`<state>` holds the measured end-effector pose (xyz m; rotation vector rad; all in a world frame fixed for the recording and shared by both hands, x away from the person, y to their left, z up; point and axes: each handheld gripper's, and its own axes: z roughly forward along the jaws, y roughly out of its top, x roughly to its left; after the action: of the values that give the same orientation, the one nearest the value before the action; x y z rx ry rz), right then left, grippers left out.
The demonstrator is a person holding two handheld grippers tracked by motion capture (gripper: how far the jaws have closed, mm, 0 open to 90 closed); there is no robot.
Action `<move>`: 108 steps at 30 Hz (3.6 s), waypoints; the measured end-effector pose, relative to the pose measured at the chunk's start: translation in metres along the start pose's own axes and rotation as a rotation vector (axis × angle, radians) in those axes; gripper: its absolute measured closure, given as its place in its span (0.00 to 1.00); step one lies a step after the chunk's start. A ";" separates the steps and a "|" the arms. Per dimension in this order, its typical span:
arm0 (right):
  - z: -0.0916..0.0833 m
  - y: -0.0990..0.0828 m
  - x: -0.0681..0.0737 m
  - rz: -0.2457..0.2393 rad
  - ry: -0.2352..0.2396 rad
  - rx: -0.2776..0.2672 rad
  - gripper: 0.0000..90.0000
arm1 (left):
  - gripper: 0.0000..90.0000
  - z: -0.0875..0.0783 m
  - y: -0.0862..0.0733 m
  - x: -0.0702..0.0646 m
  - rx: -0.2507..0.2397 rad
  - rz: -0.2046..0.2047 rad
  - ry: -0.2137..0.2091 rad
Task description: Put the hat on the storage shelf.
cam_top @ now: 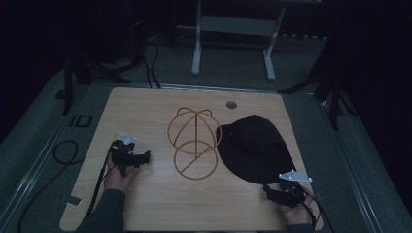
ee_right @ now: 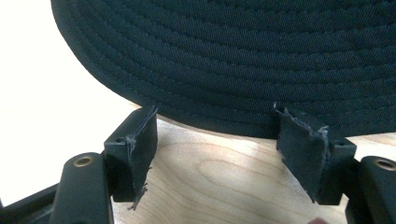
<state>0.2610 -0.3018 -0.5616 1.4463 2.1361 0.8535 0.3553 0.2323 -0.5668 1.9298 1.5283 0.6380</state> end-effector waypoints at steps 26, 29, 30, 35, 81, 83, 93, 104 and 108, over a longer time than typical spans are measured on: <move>-0.030 0.021 -0.006 -0.155 0.063 0.121 0.45 | 0.08 0.000 0.000 0.000 0.001 0.001 0.000; -0.036 0.029 -0.009 -0.179 0.083 0.134 0.49 | 0.08 0.000 0.000 0.000 0.001 0.001 0.000; -0.039 0.032 -0.011 -0.191 0.089 0.136 0.49 | 0.08 0.000 0.000 0.000 0.001 0.001 0.000; -0.047 0.044 -0.018 -0.210 0.102 0.138 0.50 | 0.08 0.000 0.000 0.000 -0.001 -0.001 0.000; -0.055 0.112 -0.049 -0.309 0.080 0.204 0.44 | 0.08 0.000 0.000 0.000 0.001 -0.001 -0.001; -0.055 0.115 -0.049 -0.310 0.088 0.210 0.44 | 0.08 0.000 0.000 0.000 0.001 -0.001 -0.001; -0.050 0.130 -0.054 -0.315 0.102 0.238 0.37 | 0.08 0.000 0.000 0.000 0.001 -0.001 -0.001; -0.039 0.142 -0.054 -0.338 0.127 0.280 0.32 | 0.08 0.000 0.000 0.000 0.001 -0.001 -0.001; -0.035 0.148 -0.054 -0.352 0.141 0.296 0.32 | 0.08 0.000 0.000 0.000 0.000 -0.002 0.000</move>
<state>0.3572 -0.3209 -0.4338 1.1076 2.6082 0.5384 0.3553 0.2322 -0.5668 1.9280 1.5296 0.6367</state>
